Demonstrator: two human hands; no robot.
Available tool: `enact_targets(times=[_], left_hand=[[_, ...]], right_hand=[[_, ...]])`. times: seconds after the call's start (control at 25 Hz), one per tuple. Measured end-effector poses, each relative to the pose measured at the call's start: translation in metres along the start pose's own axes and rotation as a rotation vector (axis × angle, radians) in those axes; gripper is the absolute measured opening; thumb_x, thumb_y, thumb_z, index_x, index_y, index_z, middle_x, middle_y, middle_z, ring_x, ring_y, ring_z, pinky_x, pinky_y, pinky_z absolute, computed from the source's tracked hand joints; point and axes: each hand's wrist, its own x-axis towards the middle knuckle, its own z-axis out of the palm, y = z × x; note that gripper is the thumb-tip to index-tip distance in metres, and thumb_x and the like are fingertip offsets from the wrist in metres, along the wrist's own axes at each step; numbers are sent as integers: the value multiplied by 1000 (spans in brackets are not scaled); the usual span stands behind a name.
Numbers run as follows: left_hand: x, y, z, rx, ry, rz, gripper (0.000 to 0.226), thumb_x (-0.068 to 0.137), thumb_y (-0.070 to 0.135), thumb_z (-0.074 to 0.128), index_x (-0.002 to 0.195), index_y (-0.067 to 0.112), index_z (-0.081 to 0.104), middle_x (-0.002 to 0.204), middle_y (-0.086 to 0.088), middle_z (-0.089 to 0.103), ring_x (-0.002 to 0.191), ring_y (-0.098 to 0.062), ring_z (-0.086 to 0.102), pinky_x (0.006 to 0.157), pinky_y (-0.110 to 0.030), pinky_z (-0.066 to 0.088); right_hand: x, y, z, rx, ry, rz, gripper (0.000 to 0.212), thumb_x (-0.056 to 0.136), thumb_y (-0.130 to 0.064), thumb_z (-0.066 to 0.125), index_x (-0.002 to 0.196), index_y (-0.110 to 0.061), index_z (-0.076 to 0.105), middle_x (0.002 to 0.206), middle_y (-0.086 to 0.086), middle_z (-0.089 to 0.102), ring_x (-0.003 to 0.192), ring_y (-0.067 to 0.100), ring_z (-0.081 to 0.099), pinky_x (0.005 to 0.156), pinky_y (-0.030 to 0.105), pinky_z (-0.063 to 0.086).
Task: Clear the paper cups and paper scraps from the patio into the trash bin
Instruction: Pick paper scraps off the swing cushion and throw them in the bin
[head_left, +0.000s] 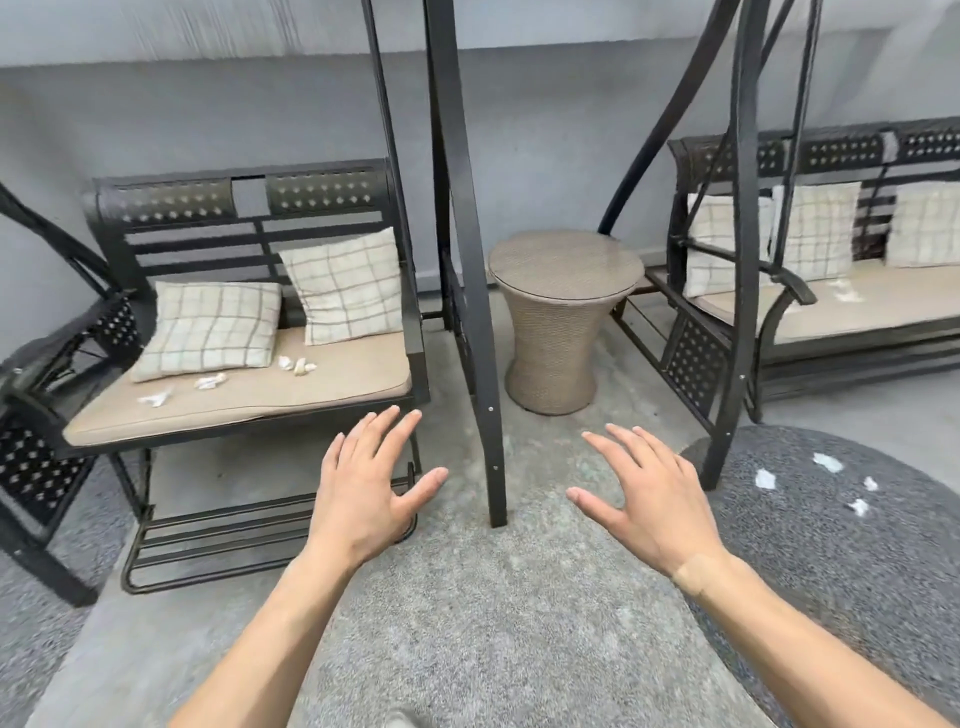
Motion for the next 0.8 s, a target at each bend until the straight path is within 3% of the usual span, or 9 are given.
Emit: enact_targets(times=[0.24,0.8], left_hand=[[39,-87,7,8,-13,-78,78,80,82,30,147,42,29,156,11,30,146,-13,19,119,-44,15],[138,-311,-28,65,17,-293,79,81,81,28,148,41,25,157,8,27,146,-14,19,120,-45,14]], right_hand=[[94,-57,43,35,-27,-62,70,81,-77,36,141,-42,31,151,-12,32,142,15,22,110,41,27],[328,-259,136,64,-68,-280,71,80,-79,32,141,-42,32,150,-12,35,141,16,25,109,43,30]])
